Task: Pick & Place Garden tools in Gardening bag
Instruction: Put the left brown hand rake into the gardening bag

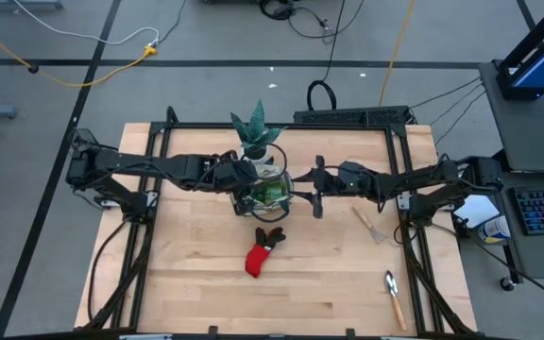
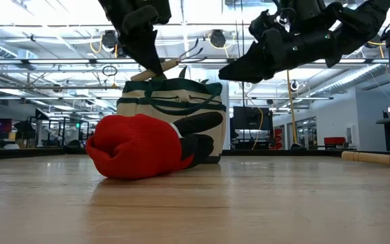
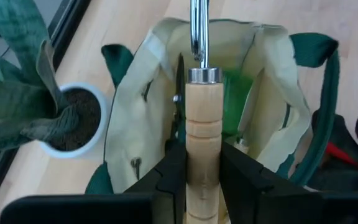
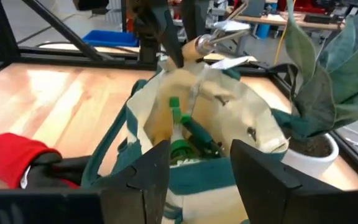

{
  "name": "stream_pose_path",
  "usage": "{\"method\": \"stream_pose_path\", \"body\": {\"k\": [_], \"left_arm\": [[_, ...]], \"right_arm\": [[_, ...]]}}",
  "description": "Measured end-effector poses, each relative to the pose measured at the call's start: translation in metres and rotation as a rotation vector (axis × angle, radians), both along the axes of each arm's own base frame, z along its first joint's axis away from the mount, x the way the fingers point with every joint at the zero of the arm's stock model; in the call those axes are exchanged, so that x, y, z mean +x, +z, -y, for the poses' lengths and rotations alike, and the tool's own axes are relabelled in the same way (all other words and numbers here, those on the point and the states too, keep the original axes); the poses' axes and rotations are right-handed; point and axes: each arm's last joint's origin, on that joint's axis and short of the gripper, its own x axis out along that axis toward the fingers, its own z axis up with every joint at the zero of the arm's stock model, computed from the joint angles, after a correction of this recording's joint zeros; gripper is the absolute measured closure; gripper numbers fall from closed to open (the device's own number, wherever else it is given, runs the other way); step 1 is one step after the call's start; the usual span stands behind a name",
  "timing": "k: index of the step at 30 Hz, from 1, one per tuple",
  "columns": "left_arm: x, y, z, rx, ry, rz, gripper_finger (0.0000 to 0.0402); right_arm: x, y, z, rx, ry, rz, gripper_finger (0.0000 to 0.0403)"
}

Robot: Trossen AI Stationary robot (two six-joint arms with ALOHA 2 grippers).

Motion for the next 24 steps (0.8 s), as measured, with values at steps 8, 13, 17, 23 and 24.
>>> {"method": "stream_pose_path", "body": {"k": [8, 13, 17, 23, 24], "left_arm": [[-0.002, -0.001, 0.000, 0.004, 0.012, -0.021, 0.0327], [-0.003, -0.002, 0.000, 0.003, 0.013, -0.033, 0.0322], [0.002, -0.008, -0.001, 0.001, 0.016, -0.046, 0.0328], [0.015, -0.028, -0.001, 0.017, 0.003, -0.107, 0.0320], [0.015, -0.032, -0.001, 0.015, 0.004, -0.130, 0.0321]], "right_arm": [[0.000, -0.001, 0.000, 0.011, 0.000, -0.011, 0.0241], [-0.001, -0.003, -0.001, 0.015, -0.001, -0.033, 0.0245], [-0.001, -0.003, -0.001, 0.015, 0.000, -0.034, 0.0243], [-0.001, -0.004, -0.001, 0.013, 0.001, -0.035, 0.0243], [-0.001, -0.004, -0.001, 0.013, 0.000, -0.036, 0.0244]]}}
